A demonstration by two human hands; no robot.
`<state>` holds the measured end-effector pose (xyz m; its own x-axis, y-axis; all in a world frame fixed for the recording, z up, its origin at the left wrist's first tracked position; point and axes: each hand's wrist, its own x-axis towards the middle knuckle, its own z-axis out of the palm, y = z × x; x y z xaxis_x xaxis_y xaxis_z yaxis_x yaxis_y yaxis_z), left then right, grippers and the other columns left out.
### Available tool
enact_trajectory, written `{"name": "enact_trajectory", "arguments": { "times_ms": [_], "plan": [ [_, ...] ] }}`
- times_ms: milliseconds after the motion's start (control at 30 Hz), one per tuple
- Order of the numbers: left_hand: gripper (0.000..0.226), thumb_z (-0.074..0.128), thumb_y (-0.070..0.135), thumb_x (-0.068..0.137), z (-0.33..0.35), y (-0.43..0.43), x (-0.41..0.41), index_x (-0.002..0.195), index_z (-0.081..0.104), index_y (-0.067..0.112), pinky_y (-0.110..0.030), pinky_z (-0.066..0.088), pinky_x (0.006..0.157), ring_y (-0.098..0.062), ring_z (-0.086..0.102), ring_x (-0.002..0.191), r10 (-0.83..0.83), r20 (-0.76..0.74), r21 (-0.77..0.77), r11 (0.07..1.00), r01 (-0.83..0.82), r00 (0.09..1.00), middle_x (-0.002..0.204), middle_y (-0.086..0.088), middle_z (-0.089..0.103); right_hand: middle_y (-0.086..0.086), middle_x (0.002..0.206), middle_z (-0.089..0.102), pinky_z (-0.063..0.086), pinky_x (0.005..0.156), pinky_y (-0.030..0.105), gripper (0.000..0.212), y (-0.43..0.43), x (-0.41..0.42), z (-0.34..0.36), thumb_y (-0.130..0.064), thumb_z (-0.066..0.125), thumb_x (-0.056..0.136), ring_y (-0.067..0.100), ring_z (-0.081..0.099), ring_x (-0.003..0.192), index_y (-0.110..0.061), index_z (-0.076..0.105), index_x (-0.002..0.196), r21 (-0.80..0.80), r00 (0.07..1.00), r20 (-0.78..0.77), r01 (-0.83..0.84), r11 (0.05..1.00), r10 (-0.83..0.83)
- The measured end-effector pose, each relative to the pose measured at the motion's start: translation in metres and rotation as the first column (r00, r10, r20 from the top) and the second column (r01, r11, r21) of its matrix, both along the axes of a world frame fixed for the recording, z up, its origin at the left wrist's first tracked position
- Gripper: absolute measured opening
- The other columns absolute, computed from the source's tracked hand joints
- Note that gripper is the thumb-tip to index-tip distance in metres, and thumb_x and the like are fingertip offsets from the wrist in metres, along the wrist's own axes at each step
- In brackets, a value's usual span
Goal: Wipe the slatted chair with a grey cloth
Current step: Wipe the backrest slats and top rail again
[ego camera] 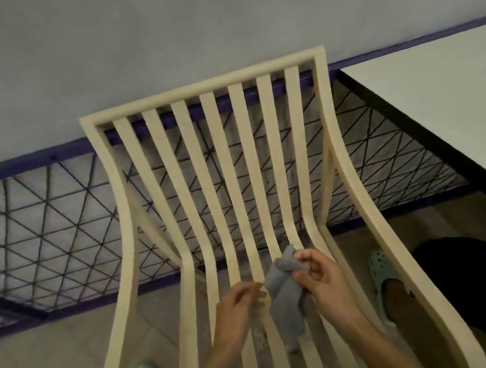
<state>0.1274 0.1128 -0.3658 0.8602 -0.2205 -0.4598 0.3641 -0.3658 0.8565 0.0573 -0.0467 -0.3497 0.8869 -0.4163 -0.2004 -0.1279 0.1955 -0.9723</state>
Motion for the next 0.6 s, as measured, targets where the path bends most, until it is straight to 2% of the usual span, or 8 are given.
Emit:
{"name": "enact_trajectory", "arguments": {
  "times_ms": [100, 167, 300, 400, 500, 600],
  "plan": [
    [0.026, 0.046, 0.014, 0.101, 0.004, 0.014, -0.059, 0.092, 0.069, 0.004, -0.032, 0.051, 0.064, -0.02, 0.061, 0.069, 0.093, -0.254, -0.057, 0.992, -0.111, 0.963, 0.075, -0.007, 0.067, 0.011, 0.1, 0.07, 0.056, 0.089, 0.049, 0.024, 0.025, -0.031, -0.004, 0.006, 0.057, 0.091, 0.029, 0.067, 0.099, -0.013, 0.066, 0.102, 0.032, 0.997, -0.069, -0.044, 0.998, 0.046],
    [0.024, 0.044, 0.019, 0.103, 0.011, 0.025, -0.096, 0.102, 0.064, 0.007, -0.028, 0.049, 0.065, -0.015, 0.061, 0.076, 0.102, -0.317, -0.127, 0.981, -0.148, 0.943, 0.084, -0.002, 0.066, 0.014, 0.1, 0.07, 0.054, 0.09, 0.053, 0.027, 0.042, -0.051, -0.009, 0.009, 0.056, 0.09, 0.033, 0.067, 0.098, -0.011, 0.065, 0.105, 0.005, 0.993, -0.105, -0.058, 0.998, 0.058],
    [0.026, 0.042, 0.036, 0.102, 0.015, 0.044, -0.139, 0.099, 0.064, 0.024, -0.025, 0.049, 0.077, -0.008, 0.065, 0.092, 0.093, -0.204, -0.225, 0.964, -0.139, 0.975, 0.094, 0.009, 0.071, 0.016, 0.097, 0.071, 0.056, 0.088, 0.053, 0.017, 0.061, -0.084, -0.018, 0.002, 0.06, 0.09, 0.032, 0.068, 0.095, -0.009, 0.066, 0.103, 0.024, 0.98, -0.185, -0.073, 0.997, 0.076],
    [0.027, 0.039, 0.04, 0.102, 0.015, 0.052, -0.149, 0.1, 0.062, 0.027, -0.021, 0.047, 0.077, -0.004, 0.063, 0.095, 0.119, -0.165, -0.233, 0.96, -0.156, 0.979, 0.101, 0.01, 0.067, 0.012, 0.093, 0.073, 0.058, 0.082, 0.05, 0.011, 0.066, -0.103, -0.021, -0.006, 0.064, 0.09, 0.03, 0.069, 0.092, -0.007, 0.067, 0.1, 0.022, 0.966, -0.234, -0.105, 0.994, 0.108],
    [0.023, 0.045, 0.037, 0.1, 0.013, 0.058, -0.154, 0.1, 0.065, 0.026, -0.024, 0.048, 0.08, -0.008, 0.064, 0.097, 0.122, -0.091, -0.236, 0.962, -0.14, 0.988, 0.099, 0.009, 0.069, 0.01, 0.084, 0.072, 0.057, 0.07, 0.032, 0.007, 0.066, -0.115, -0.018, -0.004, 0.068, 0.087, 0.022, 0.068, 0.081, -0.003, 0.066, 0.094, -0.024, 0.964, -0.23, -0.143, 0.989, 0.134],
    [0.011, 0.064, 0.022, 0.091, 0.01, 0.061, -0.153, 0.086, 0.073, 0.024, -0.024, 0.052, 0.072, -0.012, 0.067, 0.084, 0.125, 0.039, -0.171, 0.978, -0.116, 0.991, 0.084, 0.006, 0.073, 0.005, 0.081, 0.07, 0.053, 0.067, 0.021, 0.008, 0.065, -0.124, -0.013, -0.009, 0.072, 0.085, 0.011, 0.066, 0.076, -0.004, 0.066, 0.09, -0.062, 0.952, -0.249, -0.196, 0.979, 0.175]
  ]
}}
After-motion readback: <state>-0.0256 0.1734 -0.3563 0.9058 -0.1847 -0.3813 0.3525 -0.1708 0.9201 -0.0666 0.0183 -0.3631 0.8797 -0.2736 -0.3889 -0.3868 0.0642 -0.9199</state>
